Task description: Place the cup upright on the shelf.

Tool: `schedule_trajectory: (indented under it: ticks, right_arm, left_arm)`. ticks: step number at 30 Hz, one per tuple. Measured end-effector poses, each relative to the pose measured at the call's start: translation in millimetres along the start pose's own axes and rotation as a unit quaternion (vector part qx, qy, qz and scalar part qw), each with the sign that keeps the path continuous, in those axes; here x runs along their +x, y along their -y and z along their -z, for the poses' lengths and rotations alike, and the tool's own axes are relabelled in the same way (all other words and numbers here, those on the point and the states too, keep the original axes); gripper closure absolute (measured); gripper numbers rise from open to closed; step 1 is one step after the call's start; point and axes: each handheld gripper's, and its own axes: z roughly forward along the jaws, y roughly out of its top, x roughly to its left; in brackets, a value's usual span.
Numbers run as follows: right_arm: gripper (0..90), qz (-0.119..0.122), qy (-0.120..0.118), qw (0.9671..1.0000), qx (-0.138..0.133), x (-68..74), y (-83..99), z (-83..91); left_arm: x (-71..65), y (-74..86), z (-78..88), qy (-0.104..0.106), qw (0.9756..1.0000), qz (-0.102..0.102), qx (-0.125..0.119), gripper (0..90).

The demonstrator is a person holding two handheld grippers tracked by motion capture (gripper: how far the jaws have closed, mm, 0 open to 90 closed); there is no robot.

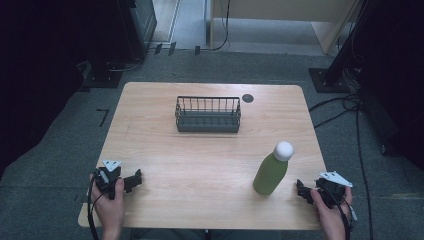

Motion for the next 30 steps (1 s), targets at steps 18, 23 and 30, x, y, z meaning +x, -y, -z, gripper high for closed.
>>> schedule_trajectory:
  ticks: [18, 23, 30]
  right_arm:
    - [8.5, 0.021, -0.04, 0.9986, -0.029, 25.4, -11.8, 31.5]
    - [8.5, 0.03, -0.059, 0.9972, -0.036, 34.0, -12.5, 40.3]
    - [8.5, 0.046, -0.077, 0.9951, -0.041, 44.5, -10.8, 51.4]
  left_arm:
    - [-0.5, -0.1, -0.3, -0.002, 1.0, 0.002, -0.001, 0.0]
    - [-0.4, -0.1, -0.2, -0.002, 1.0, 0.002, 0.0, 0.0]
    - [-0.4, -0.1, -0.2, -0.002, 1.0, 0.001, 0.0, 0.0]
